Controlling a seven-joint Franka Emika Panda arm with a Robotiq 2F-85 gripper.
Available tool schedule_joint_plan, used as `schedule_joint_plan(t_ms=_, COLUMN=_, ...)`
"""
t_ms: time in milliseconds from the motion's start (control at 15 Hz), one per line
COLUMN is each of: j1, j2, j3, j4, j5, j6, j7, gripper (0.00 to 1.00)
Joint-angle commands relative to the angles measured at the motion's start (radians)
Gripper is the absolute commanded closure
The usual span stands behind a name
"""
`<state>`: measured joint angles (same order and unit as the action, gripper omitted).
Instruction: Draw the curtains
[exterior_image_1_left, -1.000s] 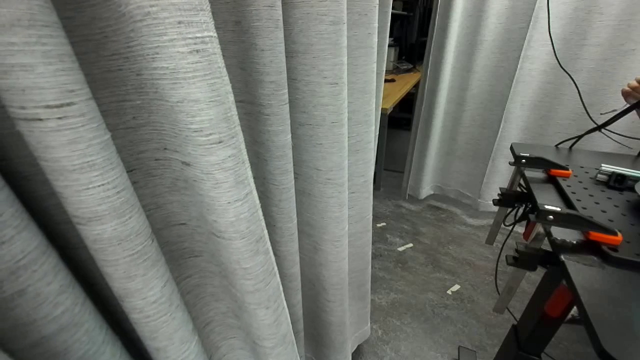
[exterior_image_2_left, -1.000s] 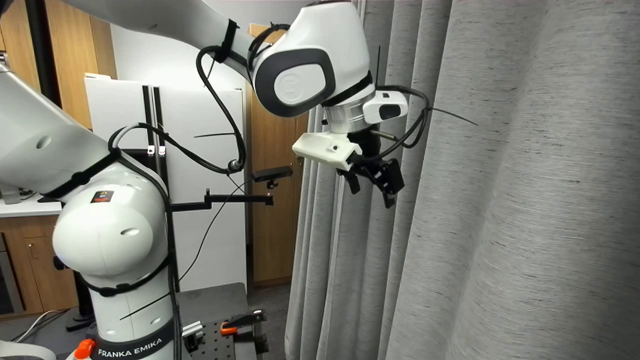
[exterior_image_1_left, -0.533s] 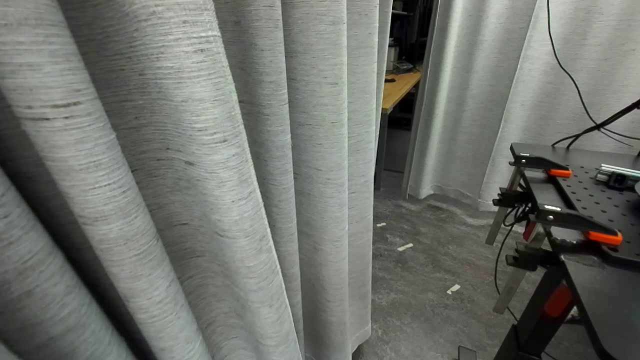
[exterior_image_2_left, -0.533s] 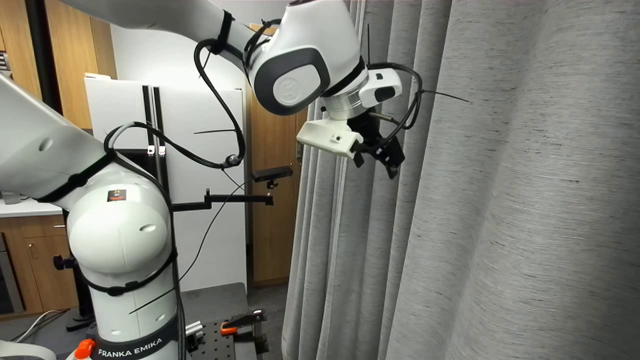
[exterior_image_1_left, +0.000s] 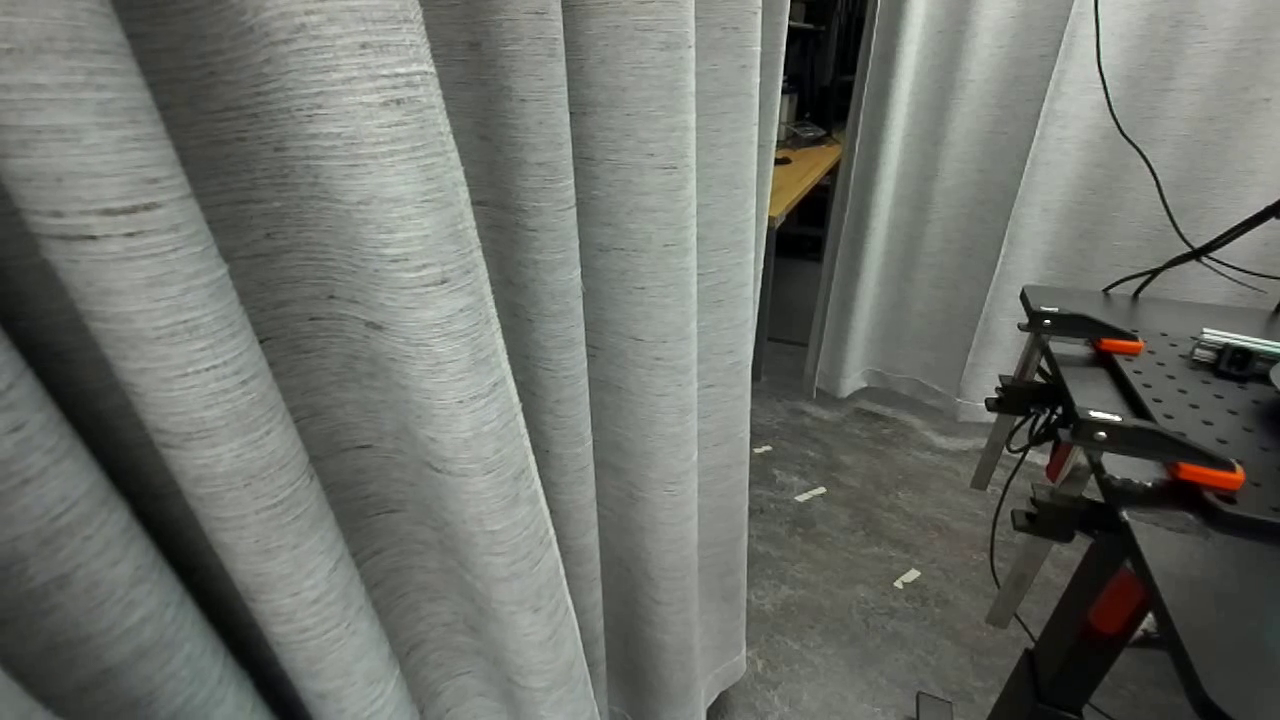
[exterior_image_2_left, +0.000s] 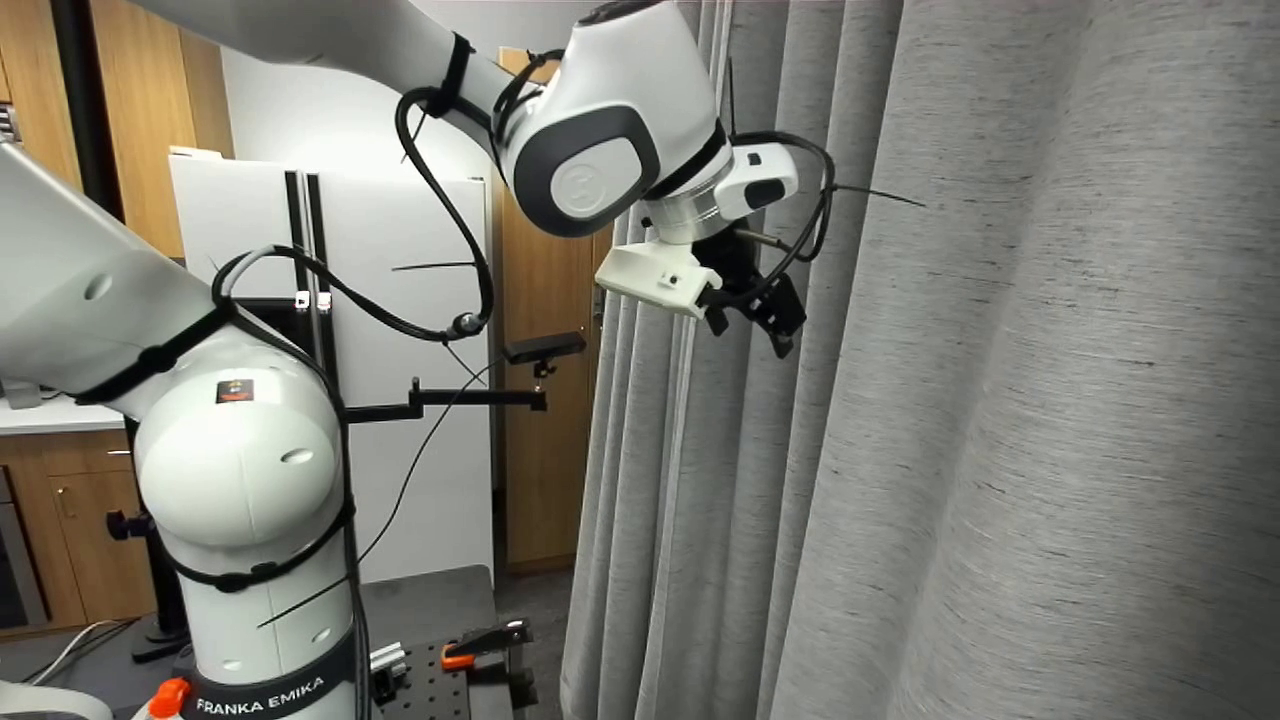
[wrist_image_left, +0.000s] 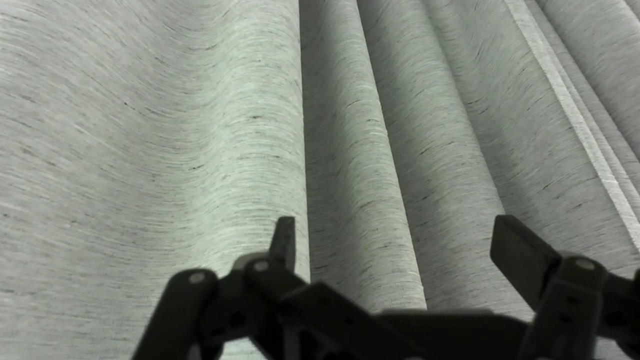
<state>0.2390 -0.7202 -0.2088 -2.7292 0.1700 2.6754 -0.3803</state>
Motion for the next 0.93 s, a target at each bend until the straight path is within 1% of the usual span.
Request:
schedule_joint_plan(t_ms=0, j1=-0.002, j2=0.099, j3=0.061, j4=0.051, j5=0.015, j6=0.111, j7=0.114, gripper=0.00)
schedule_joint_plan(t_ms=133, j1=-0.011, j2=0.164, j3=0.096, j4=0.087, j5=0.013, j6=0.167, j7=0.186, gripper=0.00)
schedule_joint_plan(t_ms=400, j1=-0.041, j2=0.297, j3=0.168, j4=0.178, j5=0.001, j6=0.237, j7=0.315, gripper=0.00)
schedule_joint_plan(t_ms=867, j1=-0.127, j2=0.479, j3=0.291, j4=0.337, j5=-0.040, j6=0.302, j7=0.489, gripper=0.00)
